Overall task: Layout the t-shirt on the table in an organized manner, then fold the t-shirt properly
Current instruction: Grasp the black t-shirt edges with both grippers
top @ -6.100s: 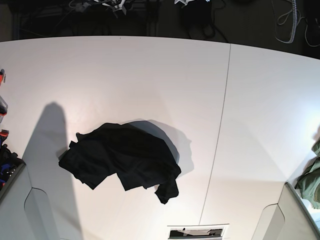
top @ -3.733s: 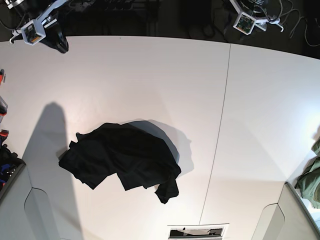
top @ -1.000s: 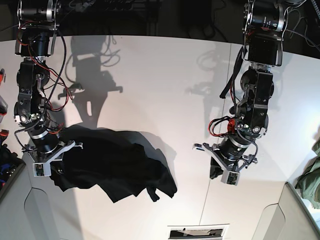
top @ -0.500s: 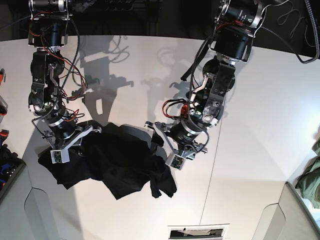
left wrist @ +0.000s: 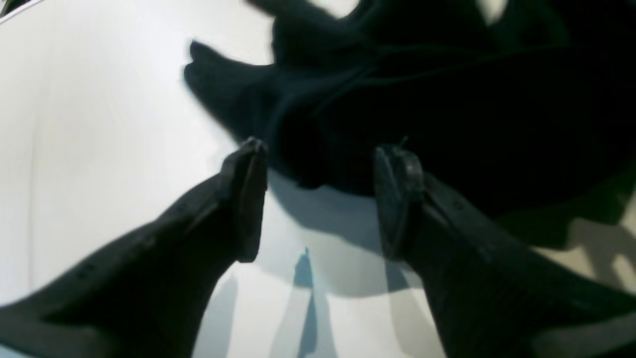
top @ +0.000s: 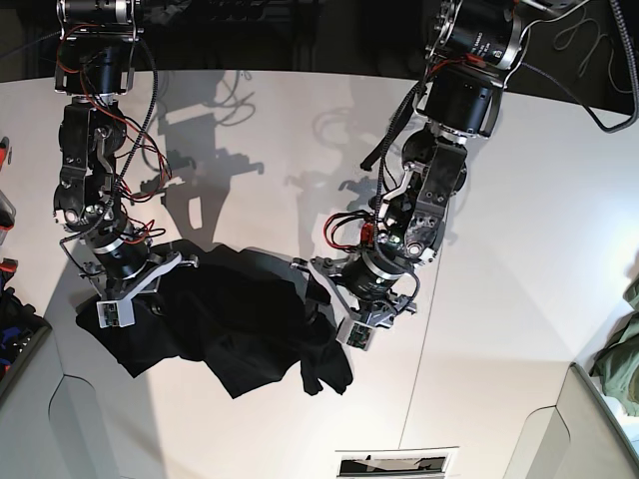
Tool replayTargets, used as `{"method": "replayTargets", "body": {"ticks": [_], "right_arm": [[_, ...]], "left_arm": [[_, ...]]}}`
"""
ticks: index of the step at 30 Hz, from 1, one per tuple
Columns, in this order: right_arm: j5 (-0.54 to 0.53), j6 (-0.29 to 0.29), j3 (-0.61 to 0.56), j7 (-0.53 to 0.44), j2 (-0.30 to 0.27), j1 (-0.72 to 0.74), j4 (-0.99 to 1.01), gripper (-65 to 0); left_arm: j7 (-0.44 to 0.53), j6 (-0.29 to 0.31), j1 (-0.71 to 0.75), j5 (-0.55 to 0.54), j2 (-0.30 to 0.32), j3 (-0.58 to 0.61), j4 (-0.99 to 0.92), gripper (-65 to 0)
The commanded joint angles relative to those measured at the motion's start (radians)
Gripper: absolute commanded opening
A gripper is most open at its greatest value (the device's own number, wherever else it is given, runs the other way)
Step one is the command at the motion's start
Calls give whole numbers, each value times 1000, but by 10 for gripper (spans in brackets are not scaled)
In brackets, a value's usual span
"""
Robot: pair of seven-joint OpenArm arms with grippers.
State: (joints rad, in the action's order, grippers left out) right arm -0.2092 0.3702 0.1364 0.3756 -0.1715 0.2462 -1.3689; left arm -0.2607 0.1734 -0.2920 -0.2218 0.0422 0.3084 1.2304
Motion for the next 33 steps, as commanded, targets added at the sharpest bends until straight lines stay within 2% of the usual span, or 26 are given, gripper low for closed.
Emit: {"method": "replayTargets", "body": {"ticks": [1,15,17,18,21,22,26,29,33], "right_arm": [[-8,1,3,-26,-8,22,-21,-650],[-8,1,3,-26,-8,22,-21,-650],[-8,1,3,-26,-8,22,-21,-650],[-8,1,3,-25,-8,22,-21,-650],[-8,1,3,-25,-8,22,-21,-650],[-8,1,3,-26,-8,22,-21,-650],[-8,1,3,-26,-8,22,-21,-650],[-8,1,3,-26,-8,22,-21,-650],[-9,1,3,-27,-8,23,-22,-650]], "left_arm": [[25,3,-26,-6,-12,-1,12,-285],[-32,3,-26,-51,-90,-1,12,-287],[-35,-3,-23,-51,-97,-1,12,-334],[-35,-9,-23,-51,-98,-1,12,-390],[-35,-34,-23,-47,-98,-1,12,-612],[-35,-55,-23,-48,-98,-1,12,-650],[-34,-65,-23,-46,-98,-1,12,-650],[-27,-66,-24,3,-95,-9,18,-650],[-67,-66,-18,12,-58,-52,108,-650]]}}
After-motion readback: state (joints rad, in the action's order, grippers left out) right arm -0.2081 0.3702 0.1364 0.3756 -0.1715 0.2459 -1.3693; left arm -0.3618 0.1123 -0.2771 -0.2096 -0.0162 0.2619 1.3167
